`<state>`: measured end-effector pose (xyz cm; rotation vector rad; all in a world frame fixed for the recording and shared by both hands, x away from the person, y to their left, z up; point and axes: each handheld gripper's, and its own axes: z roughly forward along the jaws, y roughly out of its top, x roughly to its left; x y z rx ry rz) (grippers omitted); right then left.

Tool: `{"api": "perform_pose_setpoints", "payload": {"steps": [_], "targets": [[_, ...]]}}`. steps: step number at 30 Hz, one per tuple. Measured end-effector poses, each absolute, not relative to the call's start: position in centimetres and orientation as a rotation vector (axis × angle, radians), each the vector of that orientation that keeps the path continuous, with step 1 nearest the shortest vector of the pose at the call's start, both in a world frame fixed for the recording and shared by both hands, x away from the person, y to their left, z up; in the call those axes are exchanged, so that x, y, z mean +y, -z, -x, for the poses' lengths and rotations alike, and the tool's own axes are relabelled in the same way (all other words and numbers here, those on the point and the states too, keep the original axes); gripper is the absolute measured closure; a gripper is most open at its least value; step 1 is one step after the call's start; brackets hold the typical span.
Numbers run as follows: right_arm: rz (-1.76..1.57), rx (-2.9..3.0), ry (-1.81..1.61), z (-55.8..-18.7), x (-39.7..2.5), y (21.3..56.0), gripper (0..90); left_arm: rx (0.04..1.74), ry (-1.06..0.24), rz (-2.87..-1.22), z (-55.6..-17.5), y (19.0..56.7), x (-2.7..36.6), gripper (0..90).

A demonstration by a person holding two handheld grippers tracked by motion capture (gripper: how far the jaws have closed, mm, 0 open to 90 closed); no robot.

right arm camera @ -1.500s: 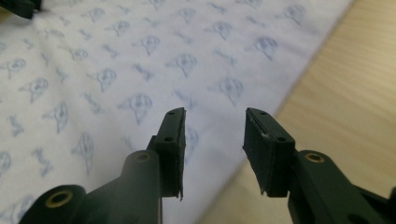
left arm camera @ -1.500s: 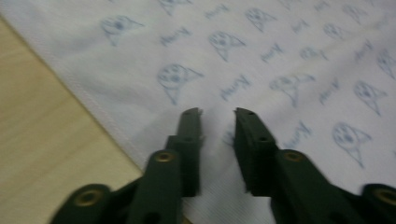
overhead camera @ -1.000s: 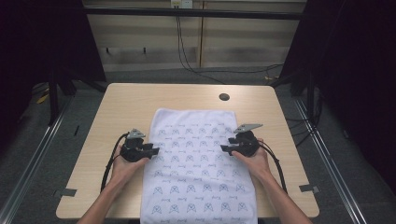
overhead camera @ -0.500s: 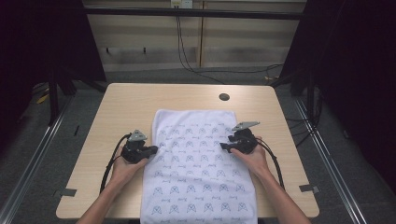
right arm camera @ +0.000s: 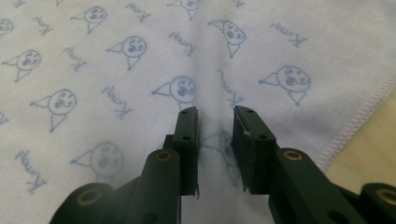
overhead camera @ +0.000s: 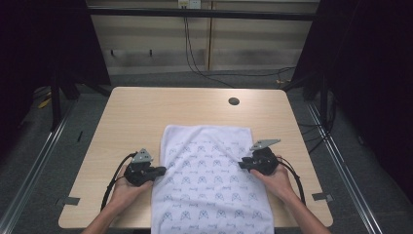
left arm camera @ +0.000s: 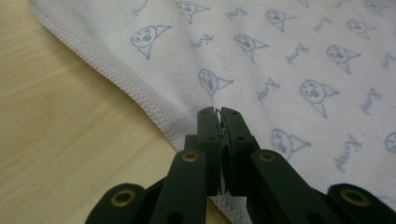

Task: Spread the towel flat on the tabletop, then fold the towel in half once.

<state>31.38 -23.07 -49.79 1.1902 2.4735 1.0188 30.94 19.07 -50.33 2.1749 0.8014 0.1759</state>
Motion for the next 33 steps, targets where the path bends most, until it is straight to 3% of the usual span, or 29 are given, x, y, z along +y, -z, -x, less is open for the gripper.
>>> {"api": "perform_pose_setpoints", "payload": {"steps": [7, 16, 22, 28, 33], "targets": [[-1.161, 2.524, -1.046, -27.7, -23.7, 49.6, 59.3, 0.786, -0.13, -2.202, -28.1, 49.9, 18.8, 82.5], [-1.167, 2.588, -1.083, -23.0, -24.4, 49.2, 56.7, 0.739, -0.067, -2.229, -25.5, 49.6, 18.8, 70.6], [-1.239, 2.361, -1.128, -26.7, -27.3, 47.3, 59.0, 0.757, -0.116, -2.168, -27.2, 48.4, 18.0, 65.7], [-1.278, 2.293, -1.029, -32.1, -28.6, 48.0, 54.2, 0.894, -0.075, -2.062, -30.8, 48.5, 18.6, 63.6], [-1.338, 2.281, -0.995, -34.6, -28.2, 49.3, 50.5, 0.925, -0.146, -2.018, -33.0, 47.8, 18.5, 61.4]]}}
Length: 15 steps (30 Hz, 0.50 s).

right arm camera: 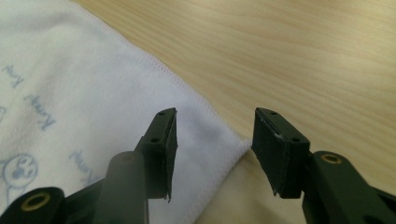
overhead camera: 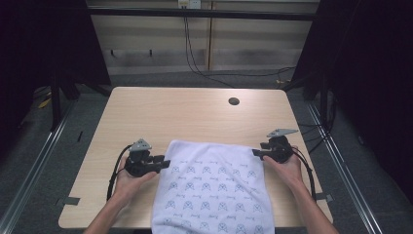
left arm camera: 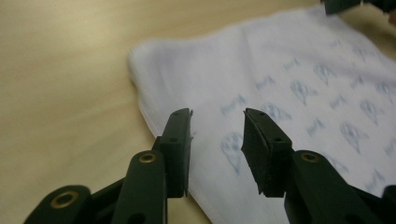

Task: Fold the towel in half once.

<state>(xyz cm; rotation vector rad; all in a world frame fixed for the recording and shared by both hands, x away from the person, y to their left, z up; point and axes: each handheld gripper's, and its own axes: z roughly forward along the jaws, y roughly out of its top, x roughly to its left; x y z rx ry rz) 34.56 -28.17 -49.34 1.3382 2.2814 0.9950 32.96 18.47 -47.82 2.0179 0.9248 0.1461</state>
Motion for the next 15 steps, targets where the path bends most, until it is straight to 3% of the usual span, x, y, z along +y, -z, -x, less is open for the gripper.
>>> {"api": "perform_pose_setpoints", "payload": {"steps": [7, 10, 12, 13, 15], "targets": [[-1.352, 2.291, -0.933, -35.8, -27.8, 50.2, 50.9, 1.009, -0.204, -1.998, -36.2, 48.1, 18.3, 55.2], [-1.34, 2.304, -0.947, -35.5, -27.5, 50.1, 66.1, 1.004, -0.214, -2.041, -37.5, 48.7, 17.2, 53.7], [-1.337, 2.308, -0.953, -35.4, -27.4, 50.1, 70.0, 1.001, -0.22, -2.052, -37.9, 48.7, 17.1, 52.3], [-1.33, 2.319, -0.968, -35.2, -27.2, 50.1, 77.8, 1.002, -0.219, -2.046, -38.3, 48.8, 16.9, 51.0], [-1.326, 2.325, -0.991, -35.2, -27.3, 50.2, 82.8, 1.015, -0.21, -2.047, -39.3, 49.2, 16.7, 50.9]]}}
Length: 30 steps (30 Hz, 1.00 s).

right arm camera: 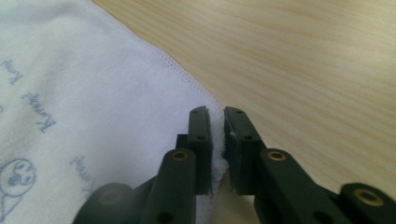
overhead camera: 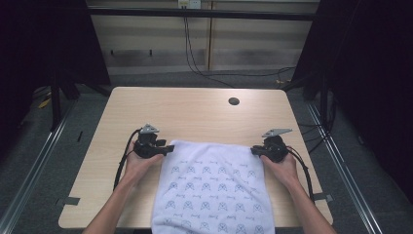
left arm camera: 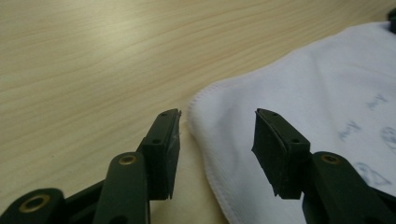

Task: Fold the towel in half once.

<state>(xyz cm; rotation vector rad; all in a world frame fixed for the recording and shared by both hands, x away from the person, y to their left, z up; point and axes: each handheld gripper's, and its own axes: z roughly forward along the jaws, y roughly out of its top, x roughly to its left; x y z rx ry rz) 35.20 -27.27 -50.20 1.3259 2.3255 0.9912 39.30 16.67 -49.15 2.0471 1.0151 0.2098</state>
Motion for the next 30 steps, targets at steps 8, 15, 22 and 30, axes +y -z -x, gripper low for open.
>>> {"api": "perform_pose_setpoints", "payload": {"steps": [8, 15, 22, 30], "targets": [[-1.353, 2.335, -1.043, -35.2, -27.8, 50.3, 85.9, 1.024, -0.209, -2.039, -39.9, 50.3, 15.5, 57.0], [-1.356, 2.335, -1.066, -35.0, -28.1, 50.1, 86.1, 1.017, -0.227, -2.073, -39.7, 50.6, 15.5, 71.3], [-1.374, 2.313, -1.181, -34.9, -28.5, 49.2, 86.5, 0.976, -0.142, -2.032, -38.9, 50.1, 16.8, 87.0], [-1.323, 2.279, -1.329, -35.0, -28.4, 46.5, 86.9, 0.897, -0.171, -1.988, -38.0, 46.6, 17.8, 86.9]]}}
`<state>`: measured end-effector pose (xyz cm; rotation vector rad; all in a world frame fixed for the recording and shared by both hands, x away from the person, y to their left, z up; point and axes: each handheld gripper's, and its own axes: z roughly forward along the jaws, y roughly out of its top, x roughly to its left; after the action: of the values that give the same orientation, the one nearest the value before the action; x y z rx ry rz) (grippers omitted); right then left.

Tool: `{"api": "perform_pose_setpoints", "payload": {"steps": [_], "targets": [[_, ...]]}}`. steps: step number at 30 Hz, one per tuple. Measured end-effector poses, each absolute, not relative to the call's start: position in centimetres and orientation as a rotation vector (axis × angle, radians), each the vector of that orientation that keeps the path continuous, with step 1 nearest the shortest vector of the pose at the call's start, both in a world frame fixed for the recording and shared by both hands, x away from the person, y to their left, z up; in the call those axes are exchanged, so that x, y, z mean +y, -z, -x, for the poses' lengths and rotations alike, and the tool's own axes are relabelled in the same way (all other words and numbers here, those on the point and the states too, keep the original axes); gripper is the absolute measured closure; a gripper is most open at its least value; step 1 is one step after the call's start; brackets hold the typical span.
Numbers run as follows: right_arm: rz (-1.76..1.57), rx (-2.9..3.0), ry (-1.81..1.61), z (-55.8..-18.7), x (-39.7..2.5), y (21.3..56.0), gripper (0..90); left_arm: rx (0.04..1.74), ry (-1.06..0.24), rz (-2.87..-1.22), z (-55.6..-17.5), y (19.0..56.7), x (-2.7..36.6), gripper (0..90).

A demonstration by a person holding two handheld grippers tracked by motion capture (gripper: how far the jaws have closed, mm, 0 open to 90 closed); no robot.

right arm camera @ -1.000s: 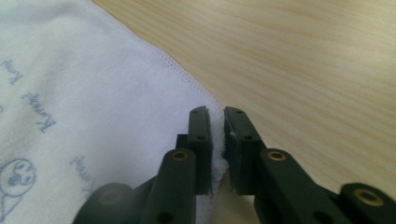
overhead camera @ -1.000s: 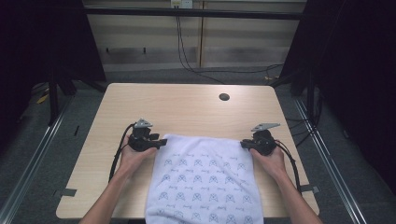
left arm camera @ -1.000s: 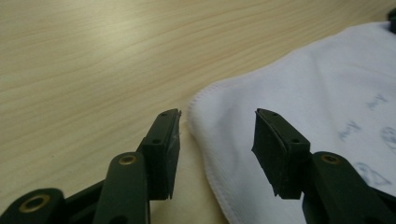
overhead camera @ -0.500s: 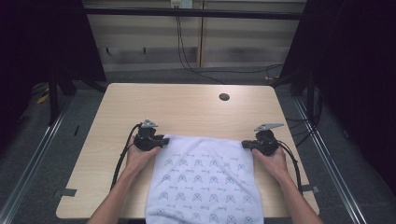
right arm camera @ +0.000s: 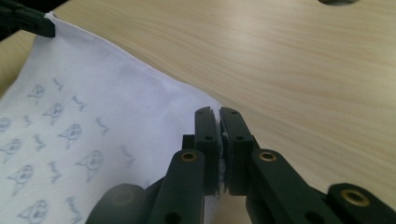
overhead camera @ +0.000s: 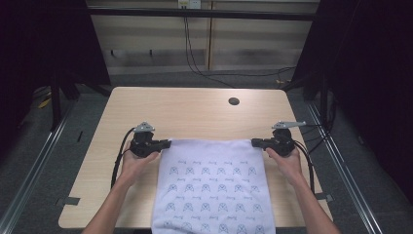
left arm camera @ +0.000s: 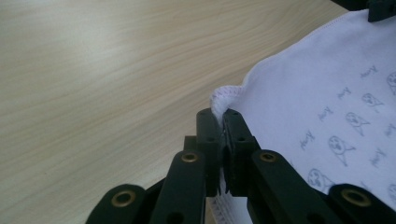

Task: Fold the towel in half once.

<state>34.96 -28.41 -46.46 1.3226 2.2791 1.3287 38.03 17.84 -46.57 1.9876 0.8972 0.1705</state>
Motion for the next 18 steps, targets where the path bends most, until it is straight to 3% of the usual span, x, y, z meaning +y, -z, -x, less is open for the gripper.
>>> {"api": "perform_pose_setpoints", "payload": {"steps": [13, 18], "targets": [[-1.218, 2.183, -1.4, -38.1, -28.4, 38.7, 87.2, 0.864, -0.263, -1.894, -39.7, 40.1, 19.7, 87.0], [-1.181, 2.137, -1.431, -39.2, -28.2, 35.5, 87.3, 0.841, -0.345, -1.834, -41.2, 35.9, 20.1, 86.9]]}}
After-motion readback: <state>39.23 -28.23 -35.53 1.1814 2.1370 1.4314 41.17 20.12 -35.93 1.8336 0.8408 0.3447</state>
